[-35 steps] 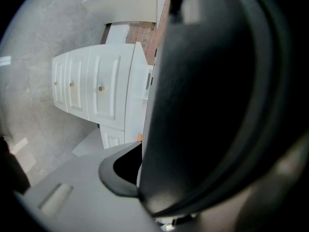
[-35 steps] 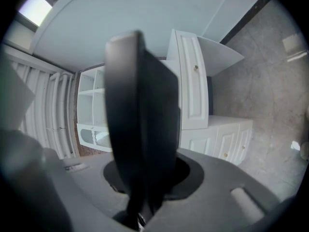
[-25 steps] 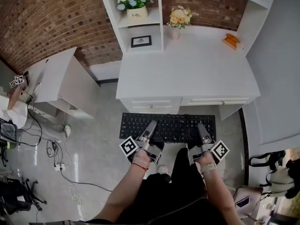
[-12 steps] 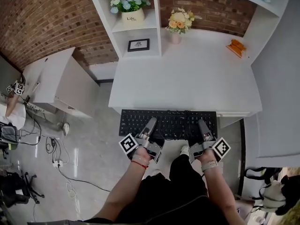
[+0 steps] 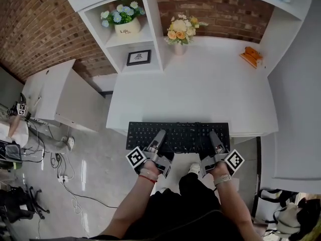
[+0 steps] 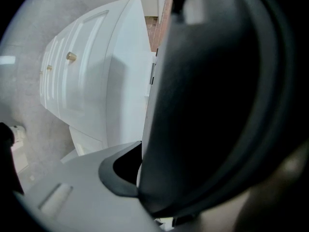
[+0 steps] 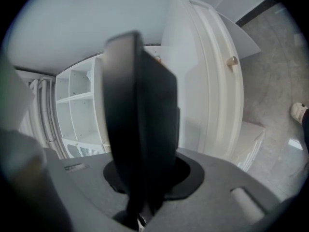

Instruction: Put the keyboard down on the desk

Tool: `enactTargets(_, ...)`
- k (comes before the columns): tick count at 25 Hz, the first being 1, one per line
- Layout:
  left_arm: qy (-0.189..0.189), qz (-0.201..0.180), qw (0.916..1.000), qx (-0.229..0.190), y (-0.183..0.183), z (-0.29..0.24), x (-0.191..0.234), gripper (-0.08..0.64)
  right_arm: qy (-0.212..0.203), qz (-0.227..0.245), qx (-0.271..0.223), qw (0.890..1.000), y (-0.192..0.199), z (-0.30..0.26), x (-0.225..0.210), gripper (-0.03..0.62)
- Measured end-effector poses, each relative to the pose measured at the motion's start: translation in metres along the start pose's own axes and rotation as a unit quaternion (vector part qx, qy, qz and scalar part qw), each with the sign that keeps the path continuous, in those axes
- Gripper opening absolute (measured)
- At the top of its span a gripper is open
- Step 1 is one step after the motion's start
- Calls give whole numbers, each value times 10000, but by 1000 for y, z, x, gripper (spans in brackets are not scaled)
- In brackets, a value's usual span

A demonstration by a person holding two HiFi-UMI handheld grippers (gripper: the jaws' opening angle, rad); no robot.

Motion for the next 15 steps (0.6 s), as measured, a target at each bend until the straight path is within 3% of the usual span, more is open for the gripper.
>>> enactTargets(9, -148, 76, 9998, 120, 29, -52, 3, 160, 268, -293, -86, 9992, -57, -11, -11, 74)
enactTargets(15, -63, -292, 9990, 347, 47, -76, -2, 151, 185, -254, -71, 9995, -90, -22, -9, 75)
Point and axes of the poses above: the fingertips, and each gripper's own axes: z backward along the fingers, x to its left, y out of its underside, the point moved 4 cm from there along z, backward along the fingers, and after that the axes turned 13 degrees about -y, right-handed, at the moved point
